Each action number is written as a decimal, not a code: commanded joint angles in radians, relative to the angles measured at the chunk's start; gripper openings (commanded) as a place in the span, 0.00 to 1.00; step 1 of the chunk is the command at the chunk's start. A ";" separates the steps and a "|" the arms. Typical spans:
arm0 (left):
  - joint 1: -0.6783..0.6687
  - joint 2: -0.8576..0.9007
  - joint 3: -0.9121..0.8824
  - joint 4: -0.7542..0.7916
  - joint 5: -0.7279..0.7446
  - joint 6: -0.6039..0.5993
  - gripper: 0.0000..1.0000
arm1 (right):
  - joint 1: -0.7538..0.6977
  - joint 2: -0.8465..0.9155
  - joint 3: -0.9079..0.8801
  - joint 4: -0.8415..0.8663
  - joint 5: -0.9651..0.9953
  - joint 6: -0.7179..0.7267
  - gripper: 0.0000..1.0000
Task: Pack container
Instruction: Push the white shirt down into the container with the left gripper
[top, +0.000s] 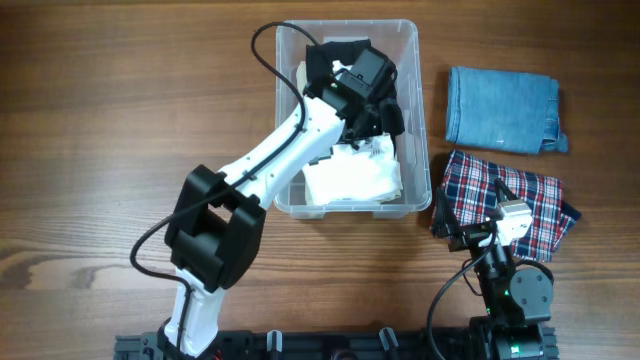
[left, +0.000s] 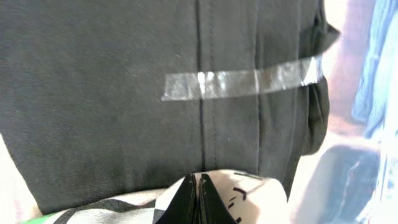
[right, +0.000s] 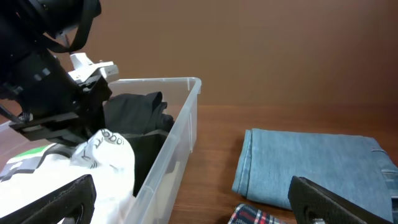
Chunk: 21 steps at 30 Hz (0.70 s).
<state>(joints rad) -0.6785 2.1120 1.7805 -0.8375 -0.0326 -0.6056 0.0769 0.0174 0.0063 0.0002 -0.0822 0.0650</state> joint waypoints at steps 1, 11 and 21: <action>-0.051 0.011 0.007 -0.005 -0.010 0.091 0.04 | -0.004 -0.005 -0.001 0.005 -0.008 -0.010 1.00; -0.110 0.006 0.008 0.025 -0.057 0.150 0.06 | -0.004 -0.005 -0.001 0.005 -0.008 -0.010 1.00; -0.105 -0.157 0.008 0.132 -0.369 0.150 0.27 | -0.004 -0.005 -0.001 0.005 -0.008 -0.010 1.00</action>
<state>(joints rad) -0.7872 2.0914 1.7790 -0.7361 -0.2611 -0.4660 0.0769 0.0174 0.0063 0.0002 -0.0822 0.0650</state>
